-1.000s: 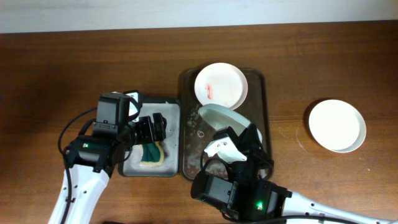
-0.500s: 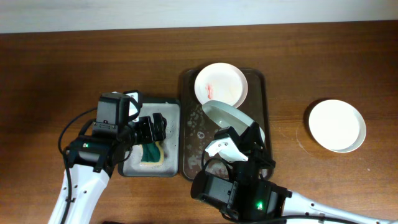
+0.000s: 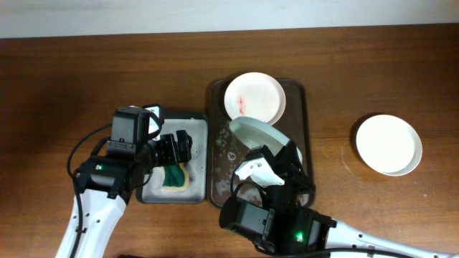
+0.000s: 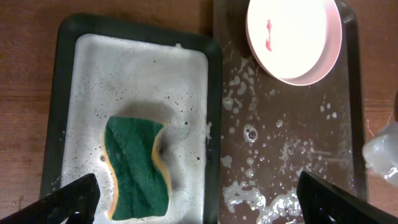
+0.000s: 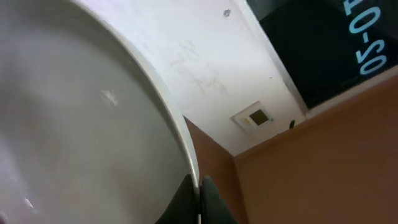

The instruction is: Clean dirty plates on tray and stack at the side

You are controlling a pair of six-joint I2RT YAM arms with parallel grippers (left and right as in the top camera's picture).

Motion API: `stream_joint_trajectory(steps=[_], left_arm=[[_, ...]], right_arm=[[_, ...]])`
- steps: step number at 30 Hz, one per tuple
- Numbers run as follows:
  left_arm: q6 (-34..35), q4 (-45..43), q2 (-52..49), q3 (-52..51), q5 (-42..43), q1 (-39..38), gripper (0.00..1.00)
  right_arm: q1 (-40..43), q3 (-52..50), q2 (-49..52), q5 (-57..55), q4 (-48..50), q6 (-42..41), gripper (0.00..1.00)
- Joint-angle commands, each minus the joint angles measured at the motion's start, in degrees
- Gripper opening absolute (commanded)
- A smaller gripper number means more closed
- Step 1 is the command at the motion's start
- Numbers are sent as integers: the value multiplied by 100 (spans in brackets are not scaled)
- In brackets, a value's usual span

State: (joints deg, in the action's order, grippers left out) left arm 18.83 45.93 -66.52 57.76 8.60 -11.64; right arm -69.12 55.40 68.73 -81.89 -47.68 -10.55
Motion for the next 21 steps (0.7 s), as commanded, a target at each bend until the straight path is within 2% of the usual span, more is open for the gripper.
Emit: stream_joint_trajectory(steps=[1,2,3,5,7,10,11,13,16,21], left_arm=[[-52,0,22,90,44,31,99],[-52,0,22,90,44,31,100],[-52,0,22,90,44,31,99],[-52,0,22,90,44,31,99],[-52,0,22,90,44,31,99],[-52,0,22,90,44,31,99],[-52,0,22,90,44,31,99],[-52,0,22,90,44,31,99],[-52,0,22,90,44,31,99],[-52,0,22,90,44,31,99]], right_arm=[[105,17,-44,284,428,286,4],[136,17,-44,-90,354,529,4],[184,17,-44,-291,415,369,4],[203,15,-44,81,623,841,4],[256,15,-44,-192,629,664,4],[256,15,-48,479,682,529,4],[326,15,-48,682,649,170,4],[730,15,-50,1954,431,-999,4],[1775,17,-50,3836,267,-2026,4],[4409,122,-55,6435,271,-1797,4]])
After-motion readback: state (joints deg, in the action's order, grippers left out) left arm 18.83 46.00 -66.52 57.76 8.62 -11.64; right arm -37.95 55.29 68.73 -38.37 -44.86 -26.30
